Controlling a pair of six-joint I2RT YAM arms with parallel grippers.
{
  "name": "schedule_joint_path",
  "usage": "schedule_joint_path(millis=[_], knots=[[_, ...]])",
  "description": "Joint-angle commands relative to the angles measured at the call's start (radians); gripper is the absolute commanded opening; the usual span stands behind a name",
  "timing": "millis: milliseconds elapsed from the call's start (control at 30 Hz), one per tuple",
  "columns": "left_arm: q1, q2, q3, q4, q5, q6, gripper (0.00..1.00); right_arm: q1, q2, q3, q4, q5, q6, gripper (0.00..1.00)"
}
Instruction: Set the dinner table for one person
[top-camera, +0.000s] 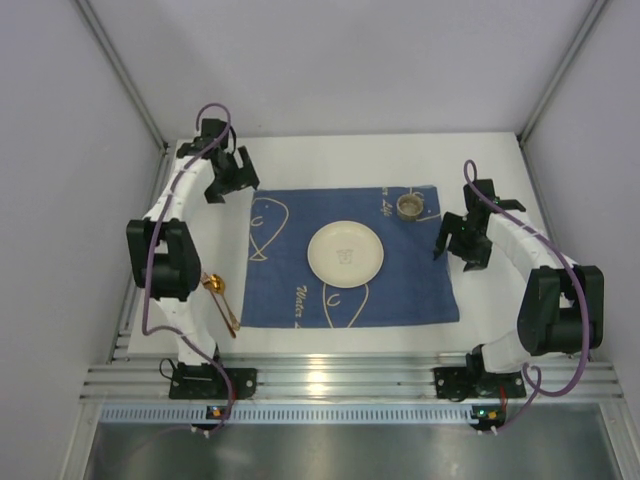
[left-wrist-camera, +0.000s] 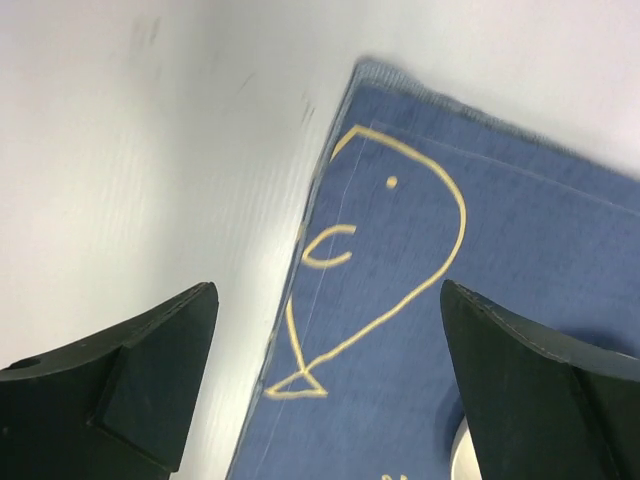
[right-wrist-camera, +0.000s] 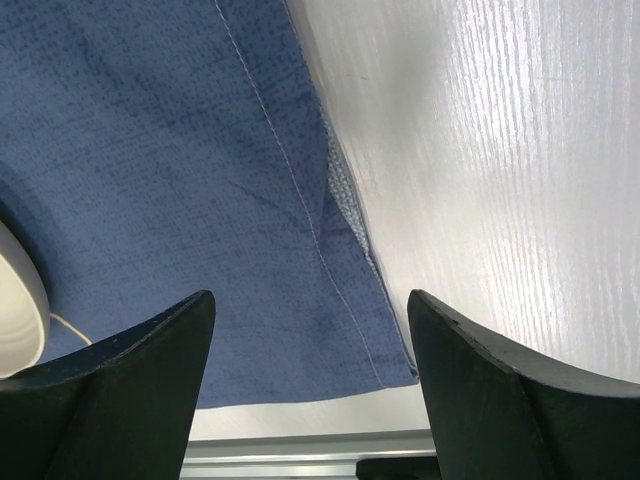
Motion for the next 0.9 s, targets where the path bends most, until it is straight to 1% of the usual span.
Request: schedule_joint_path(millis=[0,33,67,133,167,300,333,367,433,467,567,633,867], knots=[[0.002,-0.155,-0.156,-0.065,-0.079,-0.035,0.98,-0.001,-0.033,0.013,0.037,-0.017,-0.013,0.78],[0.002,-0.178,-0.198,-0.065,-0.072,-0.042,0.98,-0.001,-0.036,0.002,0.039,-0.019,-0.014,0.78],[0.002,-0.225,-0.282,-0.062,-0.072,-0.055,0.98,-0.001,-0.042,-0.003,0.043,-0.023,-0.016,0.78],[0.002,-0.276,-0.362,-0.07,-0.084,-0.092,0.98,-0.003,-0.053,-0.018,0.046,-0.026,-0.016,0.78],[0.003,-0.323,-0.434,-0.073,-0.092,-0.103,0.97,-0.001,-0.056,-0.024,0.048,-0.029,-0.019,0.78],[0.006,-0.42,-0.6,-0.067,-0.107,-0.146,0.89,-0.001,-0.067,-0.038,0.059,-0.046,-0.017,0.78],[0.017,-0.448,-0.631,-0.061,-0.099,-0.164,0.84,0.0,-0.067,-0.04,0.06,-0.055,-0.017,0.78],[0.026,-0.46,-0.684,-0.056,-0.087,-0.175,0.76,0.0,-0.068,-0.041,0.063,-0.059,-0.016,0.78],[0.039,-0.501,-0.734,-0.039,-0.046,-0.198,0.64,0.0,-0.07,-0.041,0.062,-0.065,-0.016,0.78],[0.039,-0.514,-0.77,-0.027,-0.041,-0.207,0.56,0.0,-0.073,-0.043,0.062,-0.066,-0.017,0.78],[0.039,-0.552,-0.821,-0.025,-0.041,-0.227,0.45,0.002,-0.079,-0.047,0.062,-0.066,-0.025,0.78],[0.04,-0.573,-0.838,-0.034,-0.056,-0.232,0.42,0.002,-0.084,-0.053,0.063,-0.072,-0.025,0.79],[0.04,-0.626,-0.89,-0.059,-0.093,-0.238,0.42,0.002,-0.093,-0.063,0.068,-0.075,-0.023,0.79]])
